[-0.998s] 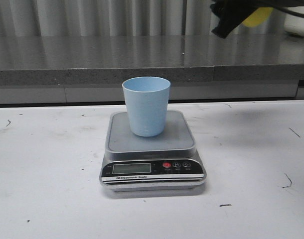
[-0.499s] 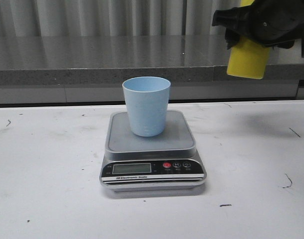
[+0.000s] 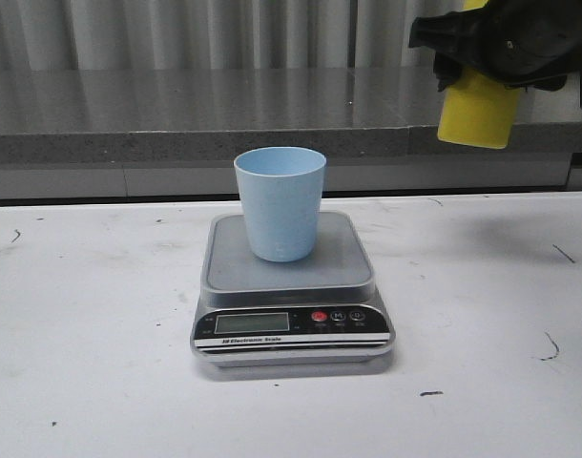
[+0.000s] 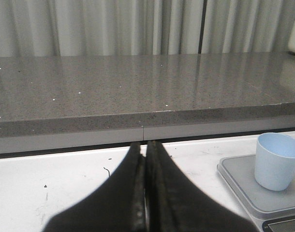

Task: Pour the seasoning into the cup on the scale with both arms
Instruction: 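Turn the bottle upright and carry it back with the right gripper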

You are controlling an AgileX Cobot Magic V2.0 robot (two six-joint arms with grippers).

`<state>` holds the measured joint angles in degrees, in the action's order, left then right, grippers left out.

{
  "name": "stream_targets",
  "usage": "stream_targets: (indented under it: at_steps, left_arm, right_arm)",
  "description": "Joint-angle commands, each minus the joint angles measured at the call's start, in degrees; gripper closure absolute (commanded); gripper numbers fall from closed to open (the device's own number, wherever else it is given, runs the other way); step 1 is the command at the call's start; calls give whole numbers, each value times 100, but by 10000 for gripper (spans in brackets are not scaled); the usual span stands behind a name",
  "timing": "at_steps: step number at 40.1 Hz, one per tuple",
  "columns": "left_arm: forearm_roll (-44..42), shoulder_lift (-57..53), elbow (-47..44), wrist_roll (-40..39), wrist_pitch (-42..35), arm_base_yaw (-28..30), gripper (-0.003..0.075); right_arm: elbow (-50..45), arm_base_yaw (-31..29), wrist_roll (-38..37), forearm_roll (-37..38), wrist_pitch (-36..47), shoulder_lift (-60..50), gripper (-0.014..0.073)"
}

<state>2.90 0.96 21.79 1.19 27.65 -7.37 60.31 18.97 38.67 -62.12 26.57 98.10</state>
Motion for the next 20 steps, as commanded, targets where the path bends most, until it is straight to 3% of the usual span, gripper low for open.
stream_targets:
  at_steps: [1, 7, 10, 16, 20]
  left_arm:
    - [52, 85, 145, -60, -504, 0, 740]
    - [52, 85, 145, -60, -504, 0, 740]
    - [52, 85, 145, -60, -504, 0, 740]
    - [52, 85, 145, -60, -504, 0, 740]
    - [52, 85, 145, -60, -504, 0, 740]
  right_arm:
    - [211, -1, 30, 551, 308, -348, 518]
    - [198, -1, 18, 1850, -489, -520, 518]
    - [72, 11, 18, 2065, -679, -698, 518]
    - [-758, 147, -231, 2146, 84, -1161, 518]
    - [-1493, 285, -702, 2686, 790, -1336, 518]
